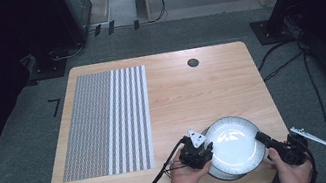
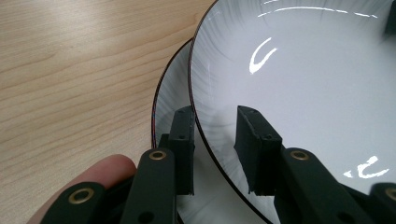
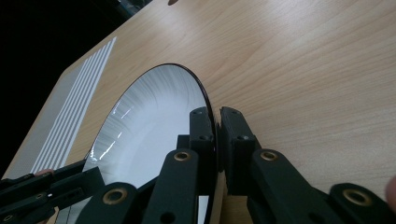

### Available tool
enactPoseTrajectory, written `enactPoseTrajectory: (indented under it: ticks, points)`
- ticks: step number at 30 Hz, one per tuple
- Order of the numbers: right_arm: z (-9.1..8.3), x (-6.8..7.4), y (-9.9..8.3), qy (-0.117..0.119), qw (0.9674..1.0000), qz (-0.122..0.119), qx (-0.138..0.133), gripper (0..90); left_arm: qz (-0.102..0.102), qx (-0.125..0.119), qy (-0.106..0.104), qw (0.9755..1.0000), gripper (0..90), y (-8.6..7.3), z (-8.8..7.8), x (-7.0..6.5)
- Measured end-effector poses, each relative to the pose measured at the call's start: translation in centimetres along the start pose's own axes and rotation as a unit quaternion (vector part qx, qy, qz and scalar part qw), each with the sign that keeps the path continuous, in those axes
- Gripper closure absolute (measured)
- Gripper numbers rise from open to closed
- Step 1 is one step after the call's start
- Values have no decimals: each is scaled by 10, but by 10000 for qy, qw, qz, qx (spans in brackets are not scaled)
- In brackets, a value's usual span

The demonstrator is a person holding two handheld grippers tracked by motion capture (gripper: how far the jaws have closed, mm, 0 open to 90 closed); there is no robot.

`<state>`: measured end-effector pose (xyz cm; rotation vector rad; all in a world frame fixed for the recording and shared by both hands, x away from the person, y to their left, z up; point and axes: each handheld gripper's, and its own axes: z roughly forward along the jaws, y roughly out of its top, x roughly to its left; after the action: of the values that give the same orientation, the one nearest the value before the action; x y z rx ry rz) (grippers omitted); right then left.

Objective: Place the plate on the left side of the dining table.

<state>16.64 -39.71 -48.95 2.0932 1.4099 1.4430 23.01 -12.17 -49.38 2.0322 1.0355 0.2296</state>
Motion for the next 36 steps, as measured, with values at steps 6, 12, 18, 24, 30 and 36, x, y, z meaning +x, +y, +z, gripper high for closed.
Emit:
enactPoseTrajectory:
  ticks: [6, 12, 18, 24, 30, 36]
  points:
    - [-3, -1, 0, 86, 9999, -18, -77, 848, -107, 15, -38, 9999, 716, 1, -1, 0]
    - [-5, -2, 1, 167, 9998, 27, -117, 845, -219, -24, -89, 9997, 735, 3, -2, 1]
    - [-8, -1, 1, 258, 9995, 25, -194, 843, -392, -49, -91, 9992, 749, 7, -4, 3]
    - [-7, 4, -2, 342, 9992, 40, -219, 843, -728, -44, -234, 9971, 737, 11, -6, 9]
    - [-10, 1, -1, 397, 9987, 179, -273, 844, -789, -115, -431, 9959, 790, 16, -11, 11]
    - [-12, 7, -3, 393, 9985, 128, -364, 846, -799, -217, -478, 9954, 803, 18, -16, 16]
